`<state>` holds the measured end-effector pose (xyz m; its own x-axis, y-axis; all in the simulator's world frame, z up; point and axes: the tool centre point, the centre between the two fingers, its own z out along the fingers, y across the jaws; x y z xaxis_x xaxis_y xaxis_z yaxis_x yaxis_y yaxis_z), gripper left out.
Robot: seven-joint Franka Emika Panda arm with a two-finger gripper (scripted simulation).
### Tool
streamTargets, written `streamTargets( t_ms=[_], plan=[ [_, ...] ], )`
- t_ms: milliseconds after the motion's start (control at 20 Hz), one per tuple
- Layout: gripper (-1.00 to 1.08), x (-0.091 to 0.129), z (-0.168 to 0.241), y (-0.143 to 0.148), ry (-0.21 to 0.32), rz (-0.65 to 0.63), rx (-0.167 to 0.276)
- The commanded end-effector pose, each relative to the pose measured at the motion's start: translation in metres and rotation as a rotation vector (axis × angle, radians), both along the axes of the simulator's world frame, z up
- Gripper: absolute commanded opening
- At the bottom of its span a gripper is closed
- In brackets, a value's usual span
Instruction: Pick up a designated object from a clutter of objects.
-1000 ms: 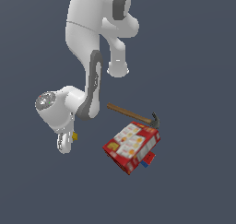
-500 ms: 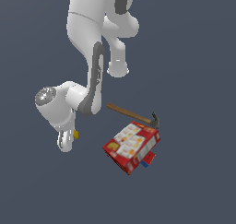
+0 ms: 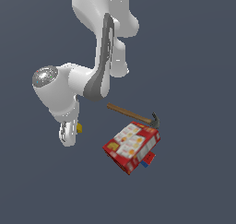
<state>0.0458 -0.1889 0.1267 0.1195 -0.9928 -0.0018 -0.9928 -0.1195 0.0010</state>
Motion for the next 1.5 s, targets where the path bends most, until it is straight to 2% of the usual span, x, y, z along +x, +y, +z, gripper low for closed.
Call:
streamTargets(
  t_ms=[0, 900, 1150, 1450],
  plan=[
    [-1.0, 0.002, 0.028, 0.014, -0.001, 0.0, 0.0],
    [-1.0, 0.018, 0.224, 0.108, -0.001, -0.001, -0.004],
    [-1.0, 0.023, 0.26, 0.126, -0.001, 0.0, -0.003],
    [-1.0, 0.027, 0.285, 0.138, -0.001, 0.001, -0.002]
  ],
)
